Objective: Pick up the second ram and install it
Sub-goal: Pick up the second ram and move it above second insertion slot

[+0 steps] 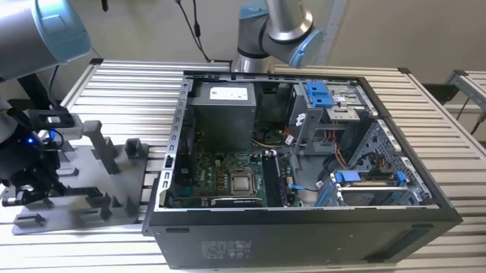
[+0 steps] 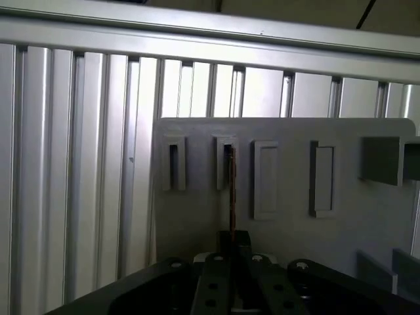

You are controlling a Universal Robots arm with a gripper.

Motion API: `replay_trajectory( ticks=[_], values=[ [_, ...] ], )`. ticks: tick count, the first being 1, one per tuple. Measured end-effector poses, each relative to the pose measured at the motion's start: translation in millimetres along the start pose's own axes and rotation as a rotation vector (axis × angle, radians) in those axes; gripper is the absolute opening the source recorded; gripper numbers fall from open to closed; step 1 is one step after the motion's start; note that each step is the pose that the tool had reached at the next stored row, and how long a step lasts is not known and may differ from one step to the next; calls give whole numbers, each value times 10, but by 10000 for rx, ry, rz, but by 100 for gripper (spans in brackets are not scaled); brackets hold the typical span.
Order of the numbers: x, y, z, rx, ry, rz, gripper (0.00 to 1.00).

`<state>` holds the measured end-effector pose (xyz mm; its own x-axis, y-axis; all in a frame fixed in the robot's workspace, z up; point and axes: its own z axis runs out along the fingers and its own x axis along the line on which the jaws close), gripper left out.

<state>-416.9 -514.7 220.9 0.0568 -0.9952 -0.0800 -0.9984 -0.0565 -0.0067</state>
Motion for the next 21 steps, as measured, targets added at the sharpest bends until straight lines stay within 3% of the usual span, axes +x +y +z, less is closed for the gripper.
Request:
replay_trajectory(
  ticks=[6,21],
  values=[
    [-4,0,-54,25,-84,250,14],
    [-23,-2,-293,34,-94,359,14]
  ],
)
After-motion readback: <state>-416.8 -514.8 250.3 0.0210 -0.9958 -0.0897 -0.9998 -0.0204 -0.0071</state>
